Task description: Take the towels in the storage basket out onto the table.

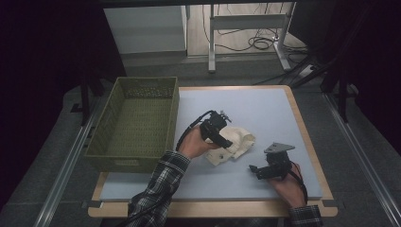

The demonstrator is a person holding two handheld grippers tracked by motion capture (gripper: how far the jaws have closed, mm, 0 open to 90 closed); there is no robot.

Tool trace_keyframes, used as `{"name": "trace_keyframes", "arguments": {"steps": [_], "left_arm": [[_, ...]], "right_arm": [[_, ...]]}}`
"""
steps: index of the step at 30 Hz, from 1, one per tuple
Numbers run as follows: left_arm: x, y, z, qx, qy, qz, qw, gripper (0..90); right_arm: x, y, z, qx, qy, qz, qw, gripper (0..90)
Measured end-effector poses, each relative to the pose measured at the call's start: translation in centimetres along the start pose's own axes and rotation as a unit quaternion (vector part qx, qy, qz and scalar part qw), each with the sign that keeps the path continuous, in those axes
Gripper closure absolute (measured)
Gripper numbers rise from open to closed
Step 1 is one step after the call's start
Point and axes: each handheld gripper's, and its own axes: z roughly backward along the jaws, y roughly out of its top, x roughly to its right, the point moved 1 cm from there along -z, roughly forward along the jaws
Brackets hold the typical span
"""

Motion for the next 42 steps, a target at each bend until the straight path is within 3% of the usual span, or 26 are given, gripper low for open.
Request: {"name": "trace_keyframes", "arguments": {"steps": [7, 9, 13, 14, 18, 24, 28, 36, 39, 42], "left_arm": [[0.3, -0.8, -0.4, -0.004, -0.003, -0.027, 0.9996, 50.6], [0.3, -0.8, -0.9, -0.009, -0.012, -0.029, 0.9995, 56.2], [0.1, -0.8, -1.6, -0.012, -0.018, -0.029, 0.9993, 80.2], [0.0, -0.8, -1.6, -0.010, -0.021, -0.025, 0.9994, 82.2], [-0.6, -0.7, -1.0, 0.011, -0.020, -0.012, 0.9997, 83.4], [-1.4, -0.7, -0.7, 0.018, -0.023, 0.007, 0.9995, 81.7], [-1.7, -0.8, -1.0, 0.020, -0.027, 0.017, 0.9993, 82.6], [-2.0, -0.9, -1.2, 0.028, -0.030, 0.028, 0.9988, 82.3], [-2.0, -0.9, -1.3, 0.030, -0.034, 0.029, 0.9986, 81.6], [-2.0, -0.9, -1.4, 0.032, -0.033, 0.029, 0.9986, 79.6]], "right_arm": [[-0.1, -0.1, 0.3, 0.008, 0.010, 0.008, 0.9999, 13.0], [-0.1, -0.1, 0.3, 0.008, 0.010, 0.007, 0.9999, 13.5], [-0.2, -0.2, 0.5, 0.010, 0.011, 0.002, 0.9999, 16.1], [-0.1, -0.2, 0.5, 0.010, 0.011, 0.001, 0.9999, 16.3], [0.0, -0.2, 0.8, 0.011, 0.018, -0.009, 0.9997, 23.6], [-0.4, 0.6, 1.4, 0.019, 0.079, -0.027, 0.9964, 46.7], [-0.9, 1.6, 0.7, 0.020, 0.115, -0.034, 0.9926, 50.2], [-2.5, 3.7, -2.4, 0.006, 0.124, -0.022, 0.9920, 52.0], [-3.1, 4.4, -3.4, 0.009, 0.114, -0.009, 0.9934, 62.5], [-3.4, 4.8, -4.0, 0.010, 0.095, -0.001, 0.9954, 84.4]]}}
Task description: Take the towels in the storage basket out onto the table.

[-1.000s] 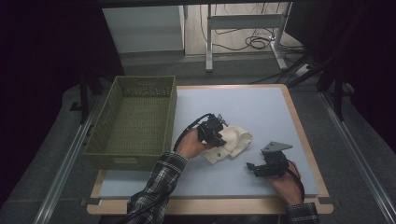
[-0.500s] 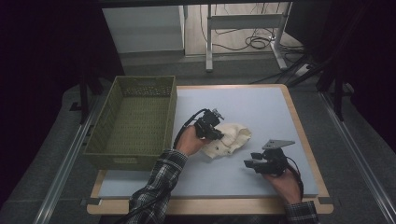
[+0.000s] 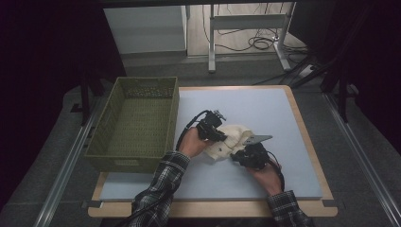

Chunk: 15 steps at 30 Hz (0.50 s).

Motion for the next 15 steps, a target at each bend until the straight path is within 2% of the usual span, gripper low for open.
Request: {"name": "trace_keyframes", "arguments": {"steps": [4, 8, 11, 13, 15], "left_arm": [[-0.2, 0.0, 0.3, 0.013, 0.009, 0.008, 0.9998, 80.1], [-0.4, 0.1, 0.6, 0.026, 0.010, 0.022, 0.9994, 80.7], [-0.3, 0.2, 0.6, 0.033, 0.009, 0.022, 0.9992, 81.0], [-0.3, 0.2, 0.6, 0.040, 0.018, 0.020, 0.9988, 81.1], [-0.4, 0.2, 0.5, 0.050, 0.023, 0.028, 0.9981, 82.2]], "right_arm": [[0.0, -0.2, 0.3, -0.004, -0.001, 0.001, 1.0000, 88.0], [0.3, -1.0, 1.5, -0.009, -0.008, -0.004, 0.9999, 88.2], [0.9, -1.7, 2.6, -0.006, -0.015, -0.010, 0.9998, 88.2], [1.3, -2.1, 3.4, -0.007, -0.020, -0.017, 0.9996, 88.2], [1.9, -2.6, 3.9, -0.009, -0.027, -0.024, 0.9993, 88.2]]}}
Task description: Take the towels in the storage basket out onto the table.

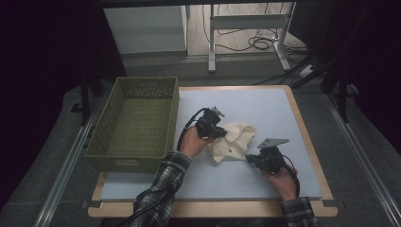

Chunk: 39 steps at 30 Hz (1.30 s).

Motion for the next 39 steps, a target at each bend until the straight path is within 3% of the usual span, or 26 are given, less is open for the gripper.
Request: {"name": "trace_keyframes", "arguments": {"steps": [8, 13, 16, 18, 22, 25, 28, 35, 39], "left_arm": [[-1.5, 0.0, 0.3, 0.013, 0.039, 0.024, 0.9989, 83.7], [-2.5, 0.0, 0.1, 0.023, 0.071, 0.047, 0.9961, 83.7], [-3.2, -0.1, -0.1, 0.018, 0.089, 0.055, 0.9943, 82.7], [-3.6, -0.3, -0.5, 0.014, 0.090, 0.076, 0.9929, 73.9], [-3.4, -0.7, -0.3, 0.021, 0.100, 0.083, 0.9913, 59.4], [-2.9, -1.0, 0.2, 0.030, 0.101, 0.085, 0.9908, 53.1], [-1.9, -1.6, 0.8, 0.042, 0.095, 0.083, 0.9912, 49.8], [0.6, -3.6, 1.0, 0.029, 0.092, 0.042, 0.9945, 53.1], [1.1, -5.0, 1.1, 0.036, 0.067, 0.031, 0.9966, 54.1]], "right_arm": [[2.0, -1.7, 2.1, 0.001, -0.017, -0.021, 0.9996, 88.0], [3.5, -2.6, 3.5, 0.000, -0.035, -0.036, 0.9987, 88.0], [4.8, -3.0, 4.5, -0.003, -0.058, -0.042, 0.9975, 88.0], [5.8, -3.2, 5.1, -0.005, -0.072, -0.053, 0.9960, 87.7], [7.0, -3.5, 5.7, -0.005, -0.071, -0.075, 0.9946, 81.9], [6.9, -3.5, 6.1, 0.000, -0.064, -0.076, 0.9950, 74.4], [6.2, -3.4, 6.4, 0.005, -0.054, -0.068, 0.9962, 72.4], [3.5, -2.2, 5.6, 0.006, -0.014, -0.036, 0.9992, 70.4], [2.1, -1.3, 4.5, 0.005, 0.009, -0.022, 0.9997, 70.5]]}}
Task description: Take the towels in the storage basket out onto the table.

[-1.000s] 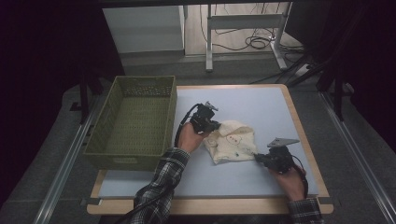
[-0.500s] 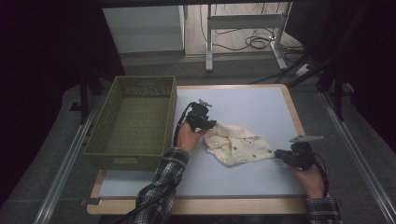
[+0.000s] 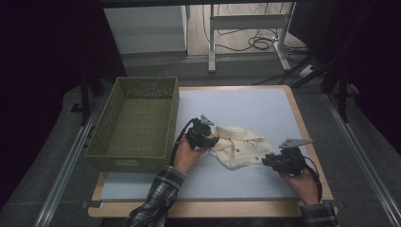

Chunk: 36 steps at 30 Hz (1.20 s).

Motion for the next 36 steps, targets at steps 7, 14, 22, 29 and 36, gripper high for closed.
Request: {"name": "trace_keyframes", "arguments": {"steps": [7, 14, 22, 29, 36], "left_arm": [[0.6, -1.2, -1.2, -0.022, -0.001, -0.038, 0.9991, 52.9], [0.3, -1.4, -1.5, -0.017, -0.013, -0.037, 0.9991, 56.5], [0.5, -2.2, -1.3, -0.026, -0.018, -0.045, 0.9985, 51.8], [0.4, -2.3, -2.1, -0.022, -0.018, -0.040, 0.9988, 75.2], [0.2, -1.7, -1.1, 0.002, -0.008, -0.039, 0.9992, 83.1]], "right_arm": [[-2.7, 1.8, -2.0, -0.005, 0.035, 0.033, 0.9988, 70.5], [-5.7, 4.3, -4.6, -0.011, 0.073, 0.062, 0.9953, 70.4], [-7.7, 4.9, -8.4, -0.039, 0.078, 0.084, 0.9927, 64.0], [-8.5, 4.6, -9.1, -0.048, 0.032, 0.117, 0.9915, 75.3], [-8.5, 4.3, -8.4, -0.056, 0.012, 0.126, 0.9904, 87.0]]}}
